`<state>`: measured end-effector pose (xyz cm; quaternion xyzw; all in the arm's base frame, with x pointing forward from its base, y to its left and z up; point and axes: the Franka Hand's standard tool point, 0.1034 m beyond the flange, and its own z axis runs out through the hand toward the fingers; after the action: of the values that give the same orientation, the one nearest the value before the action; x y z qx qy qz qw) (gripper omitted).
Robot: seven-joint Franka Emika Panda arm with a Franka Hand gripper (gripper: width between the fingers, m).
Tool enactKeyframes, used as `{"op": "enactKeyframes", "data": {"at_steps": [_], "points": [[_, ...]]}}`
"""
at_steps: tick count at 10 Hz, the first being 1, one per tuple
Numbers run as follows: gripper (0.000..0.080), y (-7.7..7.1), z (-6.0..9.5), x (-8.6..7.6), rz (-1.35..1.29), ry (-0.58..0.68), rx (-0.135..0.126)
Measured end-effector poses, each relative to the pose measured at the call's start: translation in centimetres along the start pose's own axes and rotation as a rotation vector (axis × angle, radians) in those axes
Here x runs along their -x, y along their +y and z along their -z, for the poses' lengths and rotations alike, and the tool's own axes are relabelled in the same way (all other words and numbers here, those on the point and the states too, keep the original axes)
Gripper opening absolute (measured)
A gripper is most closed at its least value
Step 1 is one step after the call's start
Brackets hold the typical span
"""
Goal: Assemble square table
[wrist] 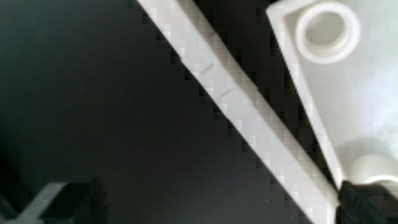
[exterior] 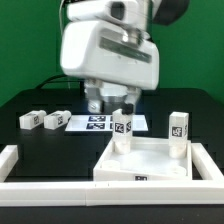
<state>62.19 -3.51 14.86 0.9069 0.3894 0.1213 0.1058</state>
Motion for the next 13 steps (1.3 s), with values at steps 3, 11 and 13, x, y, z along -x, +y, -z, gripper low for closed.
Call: {"op": "enactKeyframes", "data": {"at_steps": [3,11,13], "points": [[0.0649,0.5,-0.1,4.9,-0.248,-0.012,-0.021],[0.0649,-1.5,-1.0,11.3,-0.774,-0.042,-0.068],[0.0649,-0.7,-1.9,17.1,-0.935,-0.068,-0.054]]}}
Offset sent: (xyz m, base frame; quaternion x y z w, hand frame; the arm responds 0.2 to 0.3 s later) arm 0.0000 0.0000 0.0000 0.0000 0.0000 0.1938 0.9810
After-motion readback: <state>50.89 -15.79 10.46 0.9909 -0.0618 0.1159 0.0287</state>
